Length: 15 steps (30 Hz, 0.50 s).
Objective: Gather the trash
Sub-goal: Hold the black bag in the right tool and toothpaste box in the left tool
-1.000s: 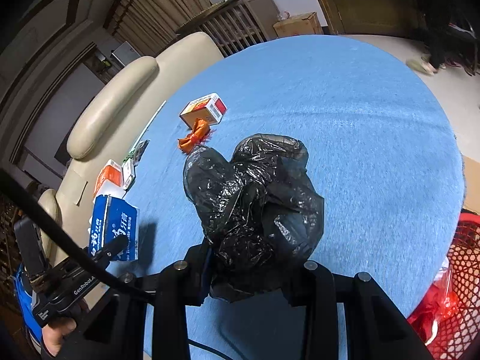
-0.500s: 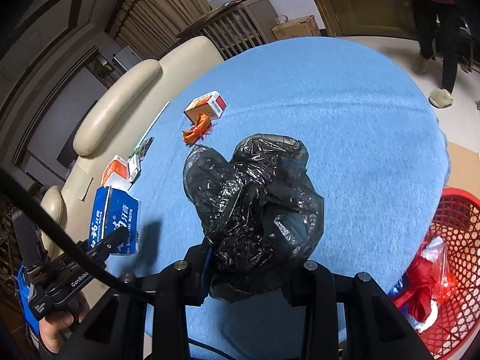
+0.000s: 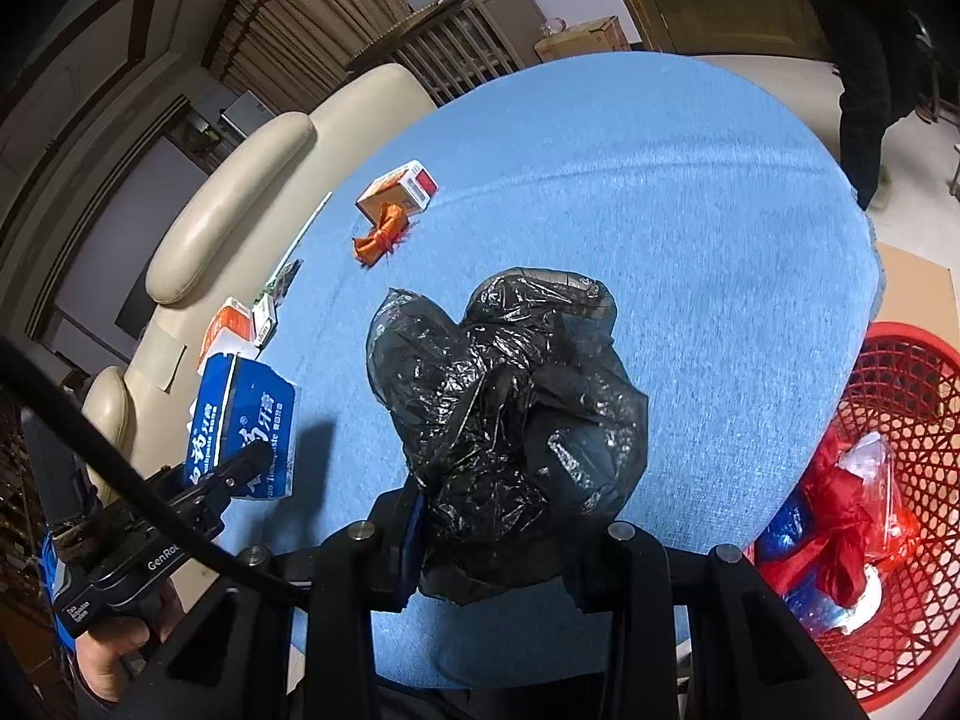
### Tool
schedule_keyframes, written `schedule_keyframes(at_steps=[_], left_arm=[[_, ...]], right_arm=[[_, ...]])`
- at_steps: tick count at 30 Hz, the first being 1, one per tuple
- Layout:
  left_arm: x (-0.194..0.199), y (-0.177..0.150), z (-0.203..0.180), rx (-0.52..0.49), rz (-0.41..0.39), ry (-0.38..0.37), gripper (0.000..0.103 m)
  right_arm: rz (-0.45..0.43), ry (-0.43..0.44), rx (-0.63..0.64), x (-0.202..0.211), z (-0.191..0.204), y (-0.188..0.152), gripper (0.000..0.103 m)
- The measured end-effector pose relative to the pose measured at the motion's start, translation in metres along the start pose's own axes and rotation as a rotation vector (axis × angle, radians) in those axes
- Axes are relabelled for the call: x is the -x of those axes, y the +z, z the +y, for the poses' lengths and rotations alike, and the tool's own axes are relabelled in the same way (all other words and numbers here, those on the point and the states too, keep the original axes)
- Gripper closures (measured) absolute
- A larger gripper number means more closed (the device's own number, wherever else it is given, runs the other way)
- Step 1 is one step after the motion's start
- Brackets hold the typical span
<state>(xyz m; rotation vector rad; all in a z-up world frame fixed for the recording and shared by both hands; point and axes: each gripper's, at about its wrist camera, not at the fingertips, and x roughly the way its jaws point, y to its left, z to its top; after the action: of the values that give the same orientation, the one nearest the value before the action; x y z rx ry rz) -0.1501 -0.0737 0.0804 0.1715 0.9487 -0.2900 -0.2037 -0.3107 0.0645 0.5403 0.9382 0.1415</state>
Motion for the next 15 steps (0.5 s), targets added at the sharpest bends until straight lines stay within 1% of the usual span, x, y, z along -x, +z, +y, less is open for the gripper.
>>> schedule_keyframes(at_steps=[6, 15], left_arm=[[-0.002, 0.000, -0.002, -0.010, 0.007, 0.000, 0.063], [-0.005, 0.004, -0.014, -0.040, 0.013, -0.002, 0.063]], right_arm=[[0.022, 0.010, 0.005, -0.007, 0.003, 0.002, 0.064], [0.017, 0.015, -0.004, -0.005, -0.002, 0.004, 0.064]])
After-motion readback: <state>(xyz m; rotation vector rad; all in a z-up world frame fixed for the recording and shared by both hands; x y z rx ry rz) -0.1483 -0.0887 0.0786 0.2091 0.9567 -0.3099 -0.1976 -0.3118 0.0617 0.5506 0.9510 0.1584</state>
